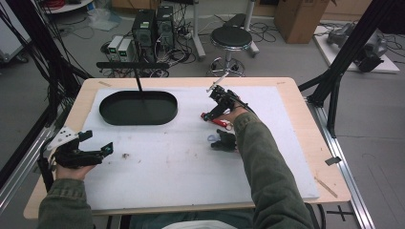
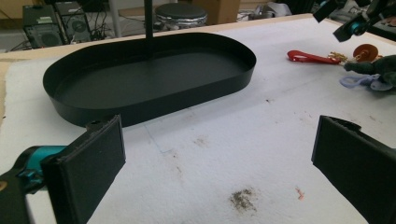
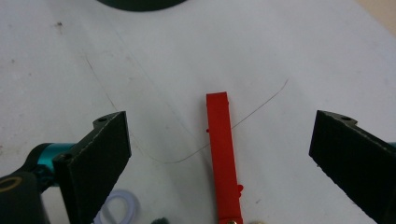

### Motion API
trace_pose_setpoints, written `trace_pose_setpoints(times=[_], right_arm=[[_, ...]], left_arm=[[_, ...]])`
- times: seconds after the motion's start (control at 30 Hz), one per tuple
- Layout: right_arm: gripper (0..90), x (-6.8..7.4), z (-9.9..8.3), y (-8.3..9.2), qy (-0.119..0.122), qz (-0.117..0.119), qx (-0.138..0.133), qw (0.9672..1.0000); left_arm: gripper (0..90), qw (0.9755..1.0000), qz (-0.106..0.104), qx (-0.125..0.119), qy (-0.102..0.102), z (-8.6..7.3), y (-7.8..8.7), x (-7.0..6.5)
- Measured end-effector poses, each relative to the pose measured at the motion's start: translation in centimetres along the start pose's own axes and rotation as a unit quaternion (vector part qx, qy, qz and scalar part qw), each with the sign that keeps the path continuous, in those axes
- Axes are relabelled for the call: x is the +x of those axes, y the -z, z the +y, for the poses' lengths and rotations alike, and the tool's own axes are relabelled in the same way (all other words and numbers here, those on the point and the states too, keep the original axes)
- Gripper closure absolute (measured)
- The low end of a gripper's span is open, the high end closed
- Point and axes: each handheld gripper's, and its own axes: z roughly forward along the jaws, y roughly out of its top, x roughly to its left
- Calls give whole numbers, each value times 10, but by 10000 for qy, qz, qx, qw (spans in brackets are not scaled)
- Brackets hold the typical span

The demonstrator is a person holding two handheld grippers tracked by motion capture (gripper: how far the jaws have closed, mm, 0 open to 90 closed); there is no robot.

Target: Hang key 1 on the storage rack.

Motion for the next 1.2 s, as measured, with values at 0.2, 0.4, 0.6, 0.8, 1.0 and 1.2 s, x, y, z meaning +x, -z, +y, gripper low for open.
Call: trace_pose_setpoints(times=[0.2, 0.4, 0.6, 0.8, 1.0, 1.2], right_arm=[[281, -3, 1, -23, 134, 30, 722, 9973], [466, -3, -2, -34, 145, -54, 1056, 9943], [654, 2, 1, -35, 284, -231, 1187, 9923], [731, 2, 3, -40, 129, -148, 1334, 9909], [744, 1, 3, -38, -55, -110, 1417, 9898], [747, -11, 3, 0, -582, 38, 737, 9956]], left_arm=[[32, 10000, -38, 18, 7, 0, -1, 0], [31, 10000, -46, 41, 1, 0, -1, -1], [32, 9999, -117, 59, -2, -1, -3, -2], [32, 9999, -94, 50, 10, -1, -1, -2], [32, 9999, -105, 75, 4, -2, -2, -3], [32, 9999, -124, 84, 37, -2, -3, -2]])
